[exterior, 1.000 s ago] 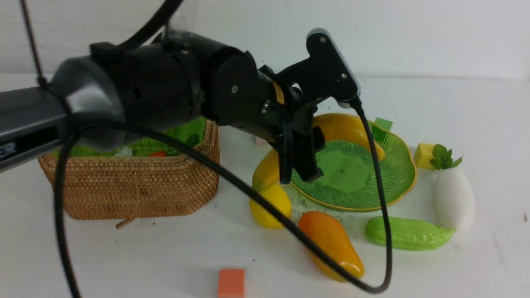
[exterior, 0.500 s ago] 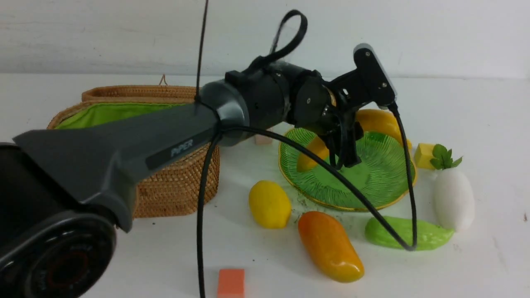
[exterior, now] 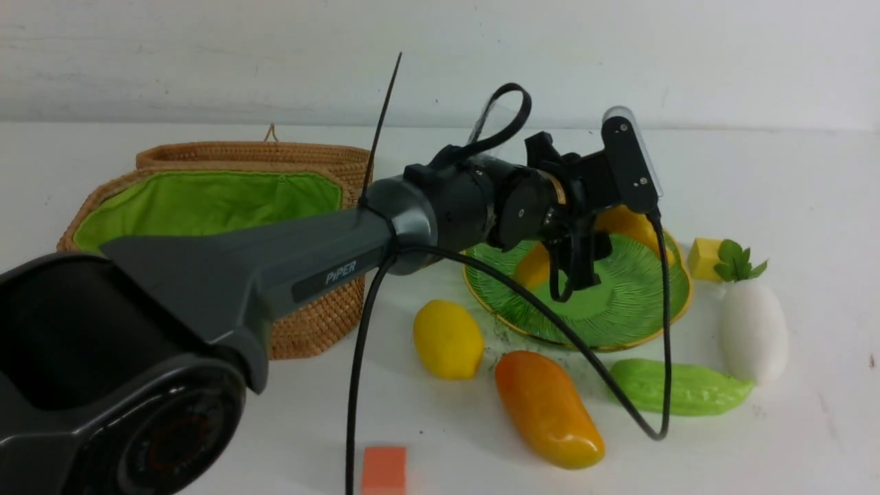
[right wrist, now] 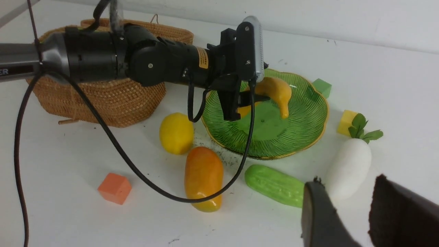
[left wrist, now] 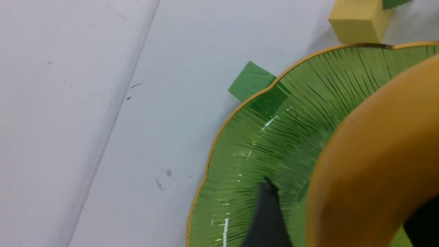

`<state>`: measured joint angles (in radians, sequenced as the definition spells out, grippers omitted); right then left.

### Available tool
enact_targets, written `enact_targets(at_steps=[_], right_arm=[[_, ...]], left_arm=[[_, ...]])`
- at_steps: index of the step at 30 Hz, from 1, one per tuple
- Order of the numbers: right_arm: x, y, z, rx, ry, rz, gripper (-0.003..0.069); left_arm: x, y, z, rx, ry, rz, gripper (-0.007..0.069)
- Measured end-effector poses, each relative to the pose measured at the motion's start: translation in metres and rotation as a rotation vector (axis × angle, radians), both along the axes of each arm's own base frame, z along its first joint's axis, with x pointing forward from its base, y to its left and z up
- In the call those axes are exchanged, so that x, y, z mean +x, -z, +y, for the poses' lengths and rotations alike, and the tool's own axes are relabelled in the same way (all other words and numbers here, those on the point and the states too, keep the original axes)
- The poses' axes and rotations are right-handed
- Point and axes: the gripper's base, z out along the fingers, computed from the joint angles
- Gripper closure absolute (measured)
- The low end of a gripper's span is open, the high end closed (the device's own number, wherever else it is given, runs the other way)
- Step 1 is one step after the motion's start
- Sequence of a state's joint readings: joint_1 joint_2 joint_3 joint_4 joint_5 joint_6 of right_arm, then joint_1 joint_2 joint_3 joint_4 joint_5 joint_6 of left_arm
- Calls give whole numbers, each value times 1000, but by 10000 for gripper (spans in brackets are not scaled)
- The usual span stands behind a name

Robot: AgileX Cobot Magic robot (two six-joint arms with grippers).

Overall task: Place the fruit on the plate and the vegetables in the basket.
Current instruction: Use the left arm to grab a banana and put it into the right plate, then grab a lemon with your left arm and place it on the plate on the right

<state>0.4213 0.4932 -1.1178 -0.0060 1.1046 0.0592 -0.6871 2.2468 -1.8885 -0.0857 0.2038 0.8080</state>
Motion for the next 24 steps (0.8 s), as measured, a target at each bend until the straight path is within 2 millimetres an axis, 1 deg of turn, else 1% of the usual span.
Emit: enact_targets(at_steps=[2,4,7,10,11,13,15,16,17,18,19,20,21,22,23,24], right_arm=[[0,1,0,2,-4,7,426],[0,1,0,1,-4,10,426],[0,1,0,0,-4,9,426],[-1,1,0,-1,-4,10,426],[-1,1,0,-1,-4,10,426],[-1,1,0,-2,-5,10,426],[-1,1,0,-3,-5,12,426],[-1,1,0,-4,-5,14,426],[-1,2,0,-6,-5,18,426],[-1,2,0,-8,-5,22,426],[-1,2,0,-10,-5,28,426],[-1,3,0,-13,-5,33,426],[-1,3,0,-14,-5,36,426],[-2,4,0,-16,-5,39,426],[-2,4,0,-16,-5,39,426],[-2,4,1,-9,-13,45,426]], left_arm=[[0,0,0,-6,-2,2,45],[0,0,-1,-10,-2,5,20],[-1,0,0,-6,-2,22,21],[-6,-6,1,-1,-5,69,43],[-9,-11,2,-6,-9,99,60],[-20,-29,8,-39,-38,198,122],[-36,-55,16,-106,-104,342,228],[-42,-65,20,-129,-134,393,275],[-49,-78,26,-157,-164,439,340],[-56,-87,31,-176,-207,504,396],[-64,-99,38,-193,-246,550,469],[-72,-111,46,-200,-280,584,543],[-80,-122,53,-202,-308,610,600],[-86,-131,59,-199,-329,623,629],[-89,-135,61,-203,-332,623,638],[-99,-148,71,-195,-370,653,638]])
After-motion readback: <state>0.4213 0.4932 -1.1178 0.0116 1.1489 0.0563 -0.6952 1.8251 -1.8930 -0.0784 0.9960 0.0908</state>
